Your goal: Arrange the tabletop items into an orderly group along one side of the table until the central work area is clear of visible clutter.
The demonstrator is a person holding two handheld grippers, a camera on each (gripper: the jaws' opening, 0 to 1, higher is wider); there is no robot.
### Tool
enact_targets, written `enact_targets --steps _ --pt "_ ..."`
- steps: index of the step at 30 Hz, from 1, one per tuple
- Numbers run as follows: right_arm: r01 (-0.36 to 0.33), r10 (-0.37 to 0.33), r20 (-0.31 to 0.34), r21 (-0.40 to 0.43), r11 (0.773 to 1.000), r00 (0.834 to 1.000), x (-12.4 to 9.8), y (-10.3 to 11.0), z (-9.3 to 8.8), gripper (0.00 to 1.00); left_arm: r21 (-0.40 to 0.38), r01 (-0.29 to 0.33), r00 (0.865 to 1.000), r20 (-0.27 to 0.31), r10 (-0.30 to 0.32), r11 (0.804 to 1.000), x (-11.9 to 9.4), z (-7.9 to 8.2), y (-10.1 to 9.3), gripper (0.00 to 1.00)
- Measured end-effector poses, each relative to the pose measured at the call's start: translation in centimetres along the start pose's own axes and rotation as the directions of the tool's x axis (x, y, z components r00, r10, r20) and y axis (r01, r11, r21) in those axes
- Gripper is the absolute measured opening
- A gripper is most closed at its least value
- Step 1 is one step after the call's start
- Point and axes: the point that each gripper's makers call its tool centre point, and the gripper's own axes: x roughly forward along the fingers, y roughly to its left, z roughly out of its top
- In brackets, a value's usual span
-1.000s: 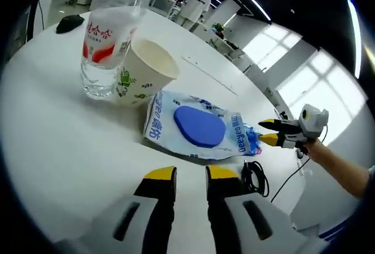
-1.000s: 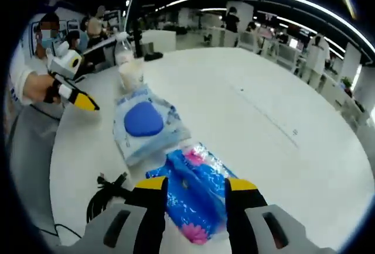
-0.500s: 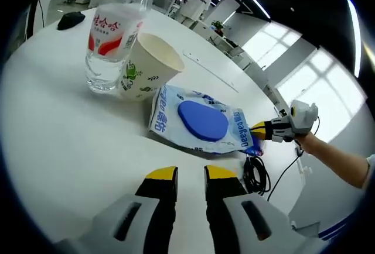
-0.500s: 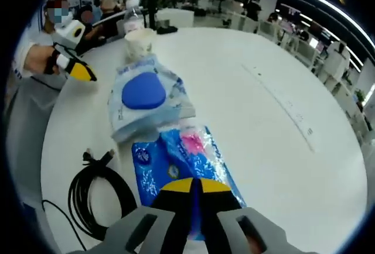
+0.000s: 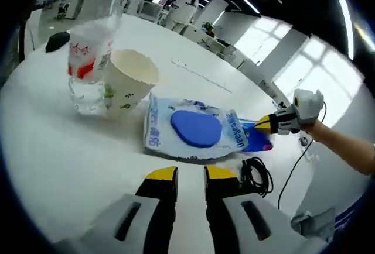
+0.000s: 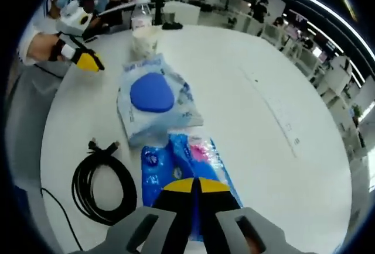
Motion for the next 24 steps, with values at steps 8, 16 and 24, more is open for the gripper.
enact_targets --steps 8,16,24 --pt "0.000 -0.001 0.023 0.045 0.999 1.000 0.3 -0.5 0.8 0.00 -0.061 -0.124 0.989 -0.083 0.119 0.990 5.6 0.4 1.2 0.15" --pt "-0.008 0.006 0.030 0.083 0.997 1.000 0.0 -0.8 -0.7 0.00 0.070 -0.234 0.961 -0.133 0.241 0.970 5.6 -1.2 4.5 0.00" --pt "-0.025 0.021 0.062 0.065 0.998 0.998 -0.6 -0.8 -1.7 0.00 0.051 -0.209 0.970 -0.114 0.214 0.977 5.3 -1.2 3.9 0.00"
